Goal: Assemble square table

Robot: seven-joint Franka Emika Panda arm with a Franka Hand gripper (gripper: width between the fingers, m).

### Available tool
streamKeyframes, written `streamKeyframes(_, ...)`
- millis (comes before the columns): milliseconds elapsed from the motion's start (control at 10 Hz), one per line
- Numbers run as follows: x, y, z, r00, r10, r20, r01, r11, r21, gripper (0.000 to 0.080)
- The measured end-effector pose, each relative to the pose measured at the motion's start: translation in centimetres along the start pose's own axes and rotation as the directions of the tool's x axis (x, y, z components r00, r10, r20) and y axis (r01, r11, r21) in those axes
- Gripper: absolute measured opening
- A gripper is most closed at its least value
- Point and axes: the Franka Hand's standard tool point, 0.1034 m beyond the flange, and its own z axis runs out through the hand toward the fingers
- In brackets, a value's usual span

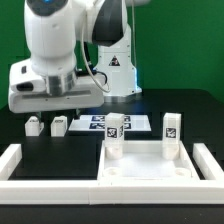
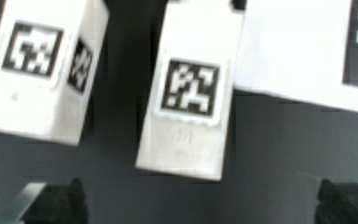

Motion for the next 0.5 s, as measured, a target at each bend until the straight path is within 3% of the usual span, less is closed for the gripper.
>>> streamKeyframes(200,-0.25,0.03,0.63,0.990,-0.002,0.144,-0.002,1.000,0.028,0.0649)
streamKeyframes(500,0.10,-0.16,0.89,0.982,-0.017,0.186,0.011,0.999,0.031,0.0649)
